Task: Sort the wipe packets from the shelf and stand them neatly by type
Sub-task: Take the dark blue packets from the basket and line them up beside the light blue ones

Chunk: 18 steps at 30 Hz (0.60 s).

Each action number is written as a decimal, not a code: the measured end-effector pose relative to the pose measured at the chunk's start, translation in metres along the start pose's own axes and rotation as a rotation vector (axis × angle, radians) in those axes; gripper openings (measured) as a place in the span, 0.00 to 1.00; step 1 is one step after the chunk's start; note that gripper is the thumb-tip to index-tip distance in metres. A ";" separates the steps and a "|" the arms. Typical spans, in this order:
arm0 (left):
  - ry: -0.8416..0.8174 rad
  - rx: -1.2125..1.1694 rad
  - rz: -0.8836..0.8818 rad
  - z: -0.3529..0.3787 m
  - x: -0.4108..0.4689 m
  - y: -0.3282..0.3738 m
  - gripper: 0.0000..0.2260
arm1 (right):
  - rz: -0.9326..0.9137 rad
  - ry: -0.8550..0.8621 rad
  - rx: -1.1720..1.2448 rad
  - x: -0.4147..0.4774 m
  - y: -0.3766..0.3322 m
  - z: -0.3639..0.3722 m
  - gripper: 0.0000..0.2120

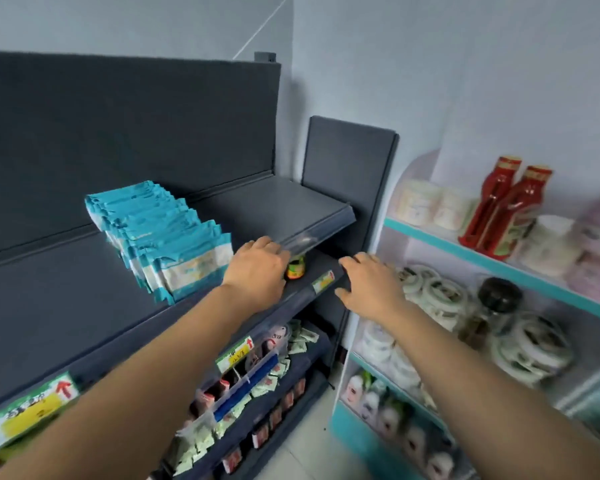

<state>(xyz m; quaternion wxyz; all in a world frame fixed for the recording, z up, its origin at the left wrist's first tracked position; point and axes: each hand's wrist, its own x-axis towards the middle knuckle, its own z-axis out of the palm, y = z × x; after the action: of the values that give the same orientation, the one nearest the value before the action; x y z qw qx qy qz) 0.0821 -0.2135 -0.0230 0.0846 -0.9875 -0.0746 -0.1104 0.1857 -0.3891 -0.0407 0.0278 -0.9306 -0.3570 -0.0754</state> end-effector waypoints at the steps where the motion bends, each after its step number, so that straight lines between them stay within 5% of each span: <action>1: -0.008 -0.019 0.033 0.002 -0.003 0.012 0.16 | 0.039 -0.021 -0.006 -0.018 0.008 0.001 0.24; 18: -0.139 -0.143 0.537 0.023 -0.094 0.299 0.18 | 0.537 -0.199 -0.082 -0.355 0.144 0.010 0.22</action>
<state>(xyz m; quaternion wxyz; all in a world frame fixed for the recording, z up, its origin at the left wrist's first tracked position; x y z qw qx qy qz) 0.0461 -0.5129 -0.1119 0.0357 -0.9805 0.1920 -0.0212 0.0229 -0.7291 -0.1066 -0.0258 -0.9950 -0.0956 0.0119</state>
